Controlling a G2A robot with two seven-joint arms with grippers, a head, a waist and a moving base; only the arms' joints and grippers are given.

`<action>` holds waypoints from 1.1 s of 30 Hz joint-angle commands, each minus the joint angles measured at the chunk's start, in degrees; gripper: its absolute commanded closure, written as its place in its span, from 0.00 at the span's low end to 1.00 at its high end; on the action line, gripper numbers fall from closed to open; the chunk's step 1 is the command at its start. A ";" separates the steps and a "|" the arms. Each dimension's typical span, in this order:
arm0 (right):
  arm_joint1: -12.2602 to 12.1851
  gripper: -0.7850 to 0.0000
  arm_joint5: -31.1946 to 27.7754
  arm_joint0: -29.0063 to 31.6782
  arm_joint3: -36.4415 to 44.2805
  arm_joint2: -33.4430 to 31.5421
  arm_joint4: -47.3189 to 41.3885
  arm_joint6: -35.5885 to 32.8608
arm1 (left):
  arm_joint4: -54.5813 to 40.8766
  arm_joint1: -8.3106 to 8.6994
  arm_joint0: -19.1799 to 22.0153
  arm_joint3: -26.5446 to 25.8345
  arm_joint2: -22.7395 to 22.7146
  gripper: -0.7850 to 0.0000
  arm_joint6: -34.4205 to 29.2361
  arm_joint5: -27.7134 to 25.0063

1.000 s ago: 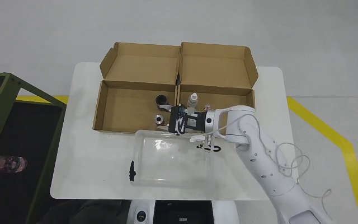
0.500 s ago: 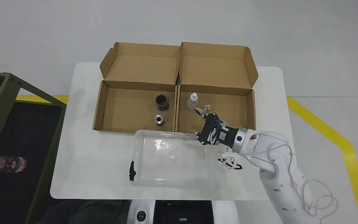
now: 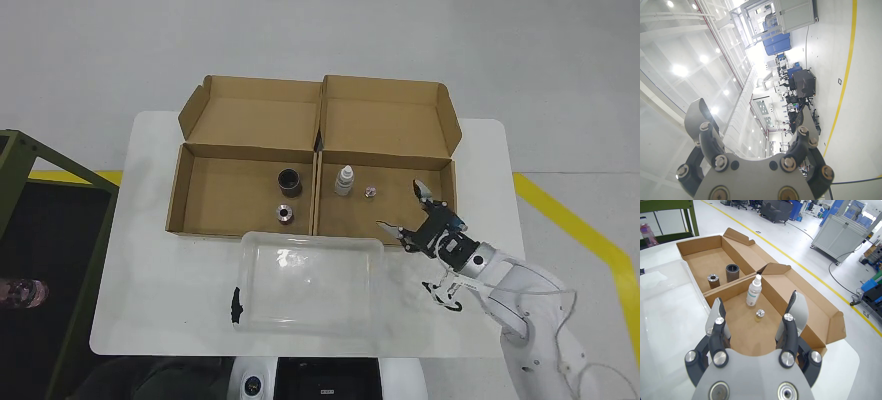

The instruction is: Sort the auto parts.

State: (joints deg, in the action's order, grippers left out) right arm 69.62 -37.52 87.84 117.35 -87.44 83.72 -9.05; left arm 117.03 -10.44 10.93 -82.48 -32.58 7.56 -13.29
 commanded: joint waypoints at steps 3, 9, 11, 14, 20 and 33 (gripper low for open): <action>-0.42 0.09 0.67 2.57 0.57 -3.55 -0.05 1.37 | 0.00 0.00 0.00 0.00 0.00 0.00 0.00 0.00; -0.84 0.05 3.05 6.56 0.71 -8.79 -0.60 3.81 | 0.00 0.00 0.00 0.00 0.00 0.00 0.00 0.00; -0.96 0.04 3.43 7.65 0.55 -10.25 -0.99 4.68 | 0.00 0.00 0.00 0.00 0.00 0.00 0.00 0.00; -1.13 0.00 3.95 8.97 0.46 -11.93 -0.76 5.89 | 0.00 0.00 0.00 0.00 0.00 0.00 0.00 0.00; -1.31 0.00 5.78 11.08 0.03 -14.54 -1.35 7.75 | 0.00 0.00 0.00 0.00 0.00 0.00 0.00 0.00; -1.60 0.00 7.43 11.62 -0.22 -17.25 -1.37 8.72 | 0.00 0.00 0.00 0.00 0.00 0.00 0.00 0.00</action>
State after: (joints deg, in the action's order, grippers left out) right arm 68.02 -30.11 99.46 117.14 -104.68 82.35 -0.34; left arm 117.03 -10.44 10.93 -82.48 -32.58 7.56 -13.29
